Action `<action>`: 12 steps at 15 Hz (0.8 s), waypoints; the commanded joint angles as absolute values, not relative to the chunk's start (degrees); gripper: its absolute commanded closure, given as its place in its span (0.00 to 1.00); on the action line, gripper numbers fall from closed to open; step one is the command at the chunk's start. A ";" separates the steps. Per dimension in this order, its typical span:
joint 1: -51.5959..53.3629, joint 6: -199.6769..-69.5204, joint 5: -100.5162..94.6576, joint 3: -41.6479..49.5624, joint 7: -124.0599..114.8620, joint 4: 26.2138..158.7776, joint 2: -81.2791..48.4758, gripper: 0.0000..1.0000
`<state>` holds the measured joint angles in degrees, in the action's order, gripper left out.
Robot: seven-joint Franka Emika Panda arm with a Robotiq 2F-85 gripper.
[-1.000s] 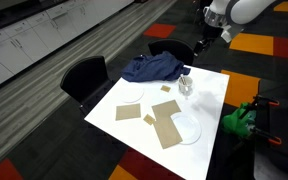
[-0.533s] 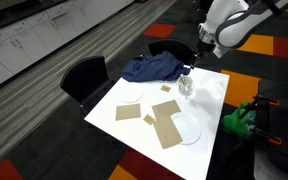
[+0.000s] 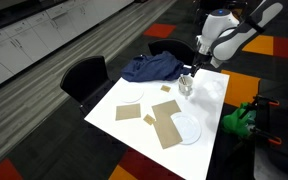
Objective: Remove the marker from the cup and put it on the table
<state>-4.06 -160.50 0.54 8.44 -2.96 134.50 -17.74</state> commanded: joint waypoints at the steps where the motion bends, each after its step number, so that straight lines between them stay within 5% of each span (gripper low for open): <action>1: -4.42 -160.33 0.16 8.10 -3.27 134.34 -17.83 0.00; 7: -3.55 -161.27 -0.70 8.84 -4.70 134.06 -19.00 0.00; 8: -3.51 -161.36 -0.58 8.74 -4.75 133.99 -19.37 0.13; 12: -3.09 -161.35 -0.50 8.17 -4.68 133.37 -21.26 0.27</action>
